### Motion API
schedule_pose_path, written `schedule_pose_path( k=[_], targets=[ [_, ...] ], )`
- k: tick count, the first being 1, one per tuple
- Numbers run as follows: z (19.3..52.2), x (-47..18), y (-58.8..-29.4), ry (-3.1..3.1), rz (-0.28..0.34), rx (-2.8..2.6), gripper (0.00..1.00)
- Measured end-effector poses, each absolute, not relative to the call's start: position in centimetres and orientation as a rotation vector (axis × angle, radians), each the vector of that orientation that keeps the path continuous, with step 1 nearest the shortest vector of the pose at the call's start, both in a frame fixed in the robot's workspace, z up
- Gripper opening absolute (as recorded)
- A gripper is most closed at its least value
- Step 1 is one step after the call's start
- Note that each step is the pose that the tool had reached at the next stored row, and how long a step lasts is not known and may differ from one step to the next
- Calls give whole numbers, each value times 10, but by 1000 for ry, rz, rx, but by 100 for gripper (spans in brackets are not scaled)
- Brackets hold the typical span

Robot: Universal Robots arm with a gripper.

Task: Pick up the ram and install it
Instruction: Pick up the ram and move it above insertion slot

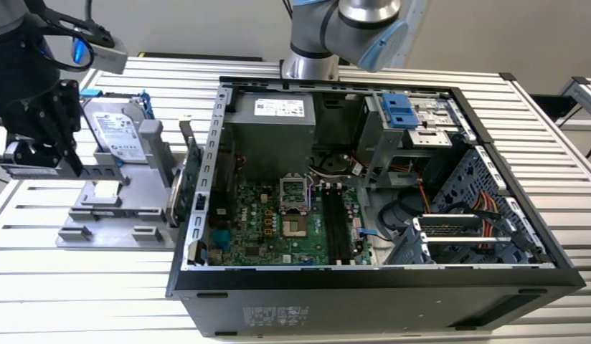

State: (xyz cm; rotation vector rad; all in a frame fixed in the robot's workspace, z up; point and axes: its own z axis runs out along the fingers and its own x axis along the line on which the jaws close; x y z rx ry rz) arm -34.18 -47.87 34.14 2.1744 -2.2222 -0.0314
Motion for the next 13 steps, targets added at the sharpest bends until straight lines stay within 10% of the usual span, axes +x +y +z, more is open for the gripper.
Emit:
schedule_pose_path(
  k=[13],
  targets=[
    [350, -342, -479, -2222, -31, 2174, 0]
  ],
)
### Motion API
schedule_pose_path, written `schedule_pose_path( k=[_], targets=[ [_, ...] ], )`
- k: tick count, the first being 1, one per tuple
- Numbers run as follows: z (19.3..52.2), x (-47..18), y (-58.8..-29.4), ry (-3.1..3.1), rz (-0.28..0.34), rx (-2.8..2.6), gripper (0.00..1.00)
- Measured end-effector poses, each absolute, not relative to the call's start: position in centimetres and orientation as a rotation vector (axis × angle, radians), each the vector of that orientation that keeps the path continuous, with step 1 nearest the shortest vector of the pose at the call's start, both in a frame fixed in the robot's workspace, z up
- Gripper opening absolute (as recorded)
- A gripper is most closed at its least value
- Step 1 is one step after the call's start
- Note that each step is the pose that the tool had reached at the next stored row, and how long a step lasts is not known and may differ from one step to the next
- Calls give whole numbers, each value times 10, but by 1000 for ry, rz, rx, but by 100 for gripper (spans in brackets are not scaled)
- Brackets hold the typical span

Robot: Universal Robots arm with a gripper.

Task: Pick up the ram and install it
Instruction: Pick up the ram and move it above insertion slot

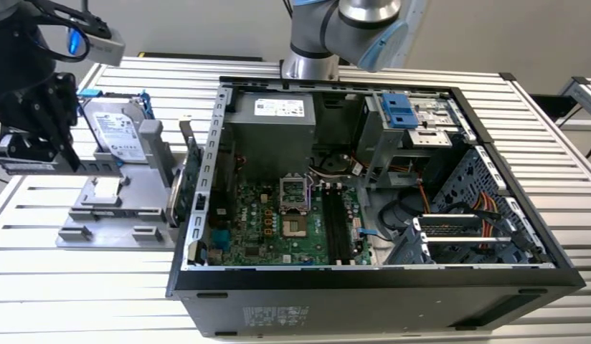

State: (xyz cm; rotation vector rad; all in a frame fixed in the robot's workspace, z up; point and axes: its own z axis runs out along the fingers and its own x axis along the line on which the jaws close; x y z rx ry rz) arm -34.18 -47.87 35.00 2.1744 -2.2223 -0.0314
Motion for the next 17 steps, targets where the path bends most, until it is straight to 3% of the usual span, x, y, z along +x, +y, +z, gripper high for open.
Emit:
schedule_pose_path(
  k=[17],
  targets=[
    [363, -342, -479, -2222, -31, 2174, 0]
  ],
)
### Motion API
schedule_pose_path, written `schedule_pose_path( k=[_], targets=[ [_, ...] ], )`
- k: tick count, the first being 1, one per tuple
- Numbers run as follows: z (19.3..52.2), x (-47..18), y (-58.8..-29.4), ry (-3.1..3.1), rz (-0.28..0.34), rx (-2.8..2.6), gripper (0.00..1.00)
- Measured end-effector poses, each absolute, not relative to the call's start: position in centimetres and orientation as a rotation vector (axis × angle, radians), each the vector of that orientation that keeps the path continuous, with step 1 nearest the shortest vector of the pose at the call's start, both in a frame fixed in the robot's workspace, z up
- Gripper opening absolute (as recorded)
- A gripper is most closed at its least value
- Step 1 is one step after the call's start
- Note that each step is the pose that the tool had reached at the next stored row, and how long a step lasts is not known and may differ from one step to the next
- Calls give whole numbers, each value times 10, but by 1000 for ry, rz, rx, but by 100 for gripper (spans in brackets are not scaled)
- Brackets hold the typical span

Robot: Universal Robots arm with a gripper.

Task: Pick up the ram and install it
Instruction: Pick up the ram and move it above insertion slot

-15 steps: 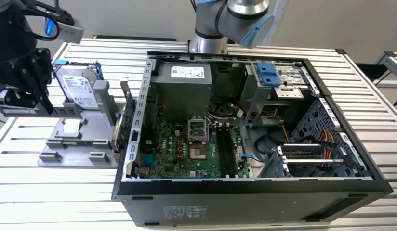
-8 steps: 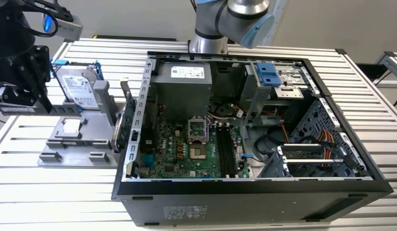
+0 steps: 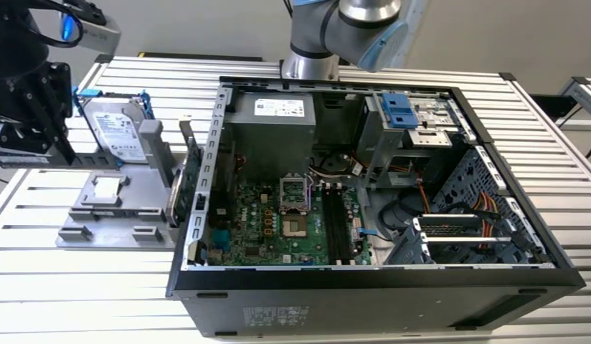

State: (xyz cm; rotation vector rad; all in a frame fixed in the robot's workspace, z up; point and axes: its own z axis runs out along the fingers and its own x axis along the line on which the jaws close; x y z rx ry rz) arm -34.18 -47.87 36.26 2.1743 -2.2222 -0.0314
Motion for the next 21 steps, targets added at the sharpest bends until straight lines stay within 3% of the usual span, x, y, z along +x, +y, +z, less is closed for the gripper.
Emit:
schedule_pose_path(
  k=[21],
  targets=[
    [377, -341, -479, -2222, -31, 2174, 0]
  ],
)
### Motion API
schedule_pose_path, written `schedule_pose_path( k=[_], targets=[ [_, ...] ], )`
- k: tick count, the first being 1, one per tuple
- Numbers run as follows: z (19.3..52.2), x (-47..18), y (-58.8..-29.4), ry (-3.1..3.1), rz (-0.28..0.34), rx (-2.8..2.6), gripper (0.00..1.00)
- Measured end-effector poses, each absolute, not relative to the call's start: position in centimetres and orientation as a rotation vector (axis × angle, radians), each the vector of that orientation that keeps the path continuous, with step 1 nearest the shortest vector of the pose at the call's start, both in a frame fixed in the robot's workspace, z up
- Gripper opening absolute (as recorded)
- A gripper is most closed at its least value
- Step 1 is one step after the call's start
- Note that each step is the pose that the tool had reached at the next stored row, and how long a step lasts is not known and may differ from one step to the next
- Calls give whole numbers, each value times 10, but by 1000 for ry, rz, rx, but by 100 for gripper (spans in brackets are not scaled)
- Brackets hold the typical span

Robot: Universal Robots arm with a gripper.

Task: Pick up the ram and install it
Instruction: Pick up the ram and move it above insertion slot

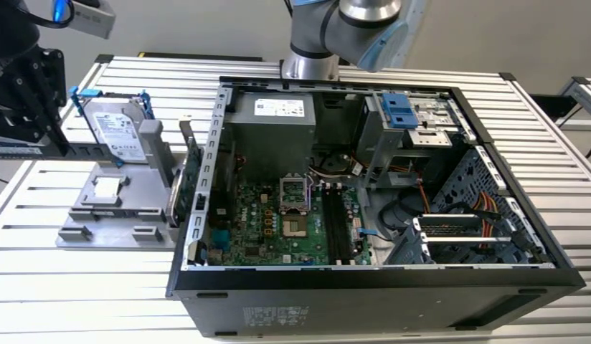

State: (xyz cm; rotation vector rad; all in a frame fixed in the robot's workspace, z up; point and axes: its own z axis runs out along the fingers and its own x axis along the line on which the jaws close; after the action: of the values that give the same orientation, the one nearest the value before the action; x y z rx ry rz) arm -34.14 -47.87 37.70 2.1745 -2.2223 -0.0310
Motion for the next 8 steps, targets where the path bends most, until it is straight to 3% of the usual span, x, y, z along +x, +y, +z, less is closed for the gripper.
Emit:
schedule_pose_path(
  k=[8],
  targets=[
    [377, -328, -479, -2222, -31, 2175, 0]
  ],
)
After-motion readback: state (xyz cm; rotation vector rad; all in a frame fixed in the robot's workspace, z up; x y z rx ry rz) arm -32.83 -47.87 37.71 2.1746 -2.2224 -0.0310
